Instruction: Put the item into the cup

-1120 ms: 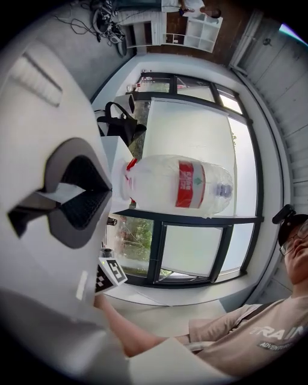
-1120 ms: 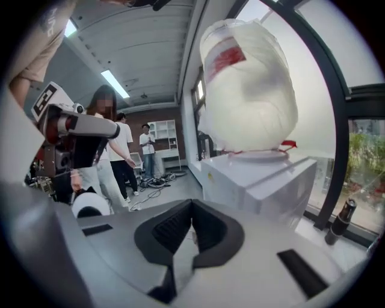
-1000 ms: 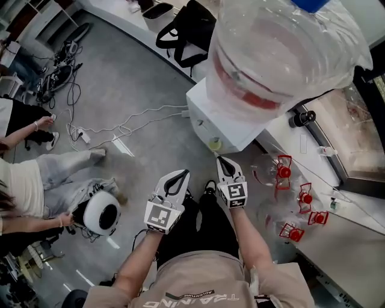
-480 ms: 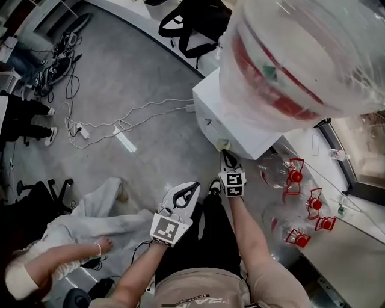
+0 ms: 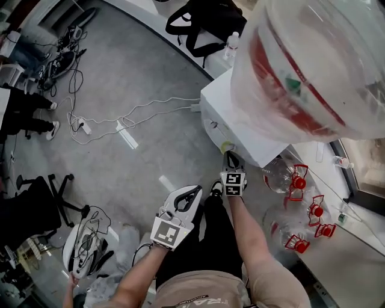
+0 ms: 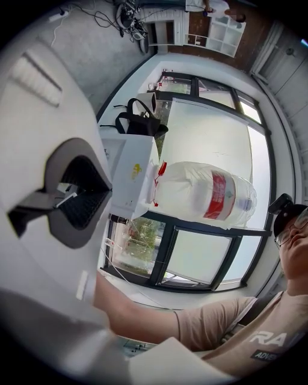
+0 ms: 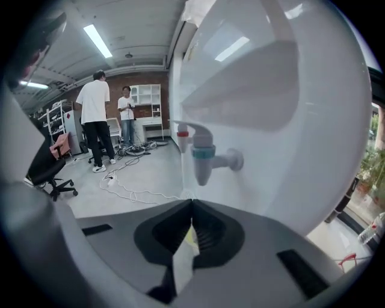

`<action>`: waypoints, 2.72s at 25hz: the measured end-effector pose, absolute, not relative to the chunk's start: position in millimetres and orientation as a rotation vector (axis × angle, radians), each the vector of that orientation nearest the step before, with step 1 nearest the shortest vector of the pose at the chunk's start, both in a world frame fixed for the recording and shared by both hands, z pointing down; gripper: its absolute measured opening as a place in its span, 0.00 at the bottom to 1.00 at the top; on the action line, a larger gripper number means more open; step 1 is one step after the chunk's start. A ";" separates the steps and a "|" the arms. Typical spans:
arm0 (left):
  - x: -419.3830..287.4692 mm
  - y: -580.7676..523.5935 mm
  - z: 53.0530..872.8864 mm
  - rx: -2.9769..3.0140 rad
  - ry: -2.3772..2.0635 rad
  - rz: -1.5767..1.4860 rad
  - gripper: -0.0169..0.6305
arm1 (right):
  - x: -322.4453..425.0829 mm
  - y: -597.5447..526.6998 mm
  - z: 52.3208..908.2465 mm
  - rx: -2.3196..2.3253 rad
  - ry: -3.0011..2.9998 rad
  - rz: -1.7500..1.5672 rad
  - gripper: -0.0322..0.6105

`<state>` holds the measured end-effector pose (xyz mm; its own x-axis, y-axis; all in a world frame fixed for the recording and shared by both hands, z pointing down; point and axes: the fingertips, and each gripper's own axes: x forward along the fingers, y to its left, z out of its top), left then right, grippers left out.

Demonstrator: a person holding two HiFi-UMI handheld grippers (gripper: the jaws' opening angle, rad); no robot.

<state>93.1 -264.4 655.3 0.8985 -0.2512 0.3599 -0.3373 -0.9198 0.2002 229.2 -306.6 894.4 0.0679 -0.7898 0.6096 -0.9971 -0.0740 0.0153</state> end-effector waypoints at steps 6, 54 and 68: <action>88.1 -259.7 663.6 2.767 -0.454 0.498 0.04 | 232.4 -310.3 910.8 1.873 -1.719 0.617 0.07; 96.6 -257.9 510.4 2.965 -0.433 0.377 0.04 | 186.8 -209.3 545.3 1.953 -2.167 0.391 0.07; 75.8 -273.3 447.2 3.037 -0.587 0.240 0.04 | 186.2 -222.7 434.3 1.955 -2.361 0.108 0.07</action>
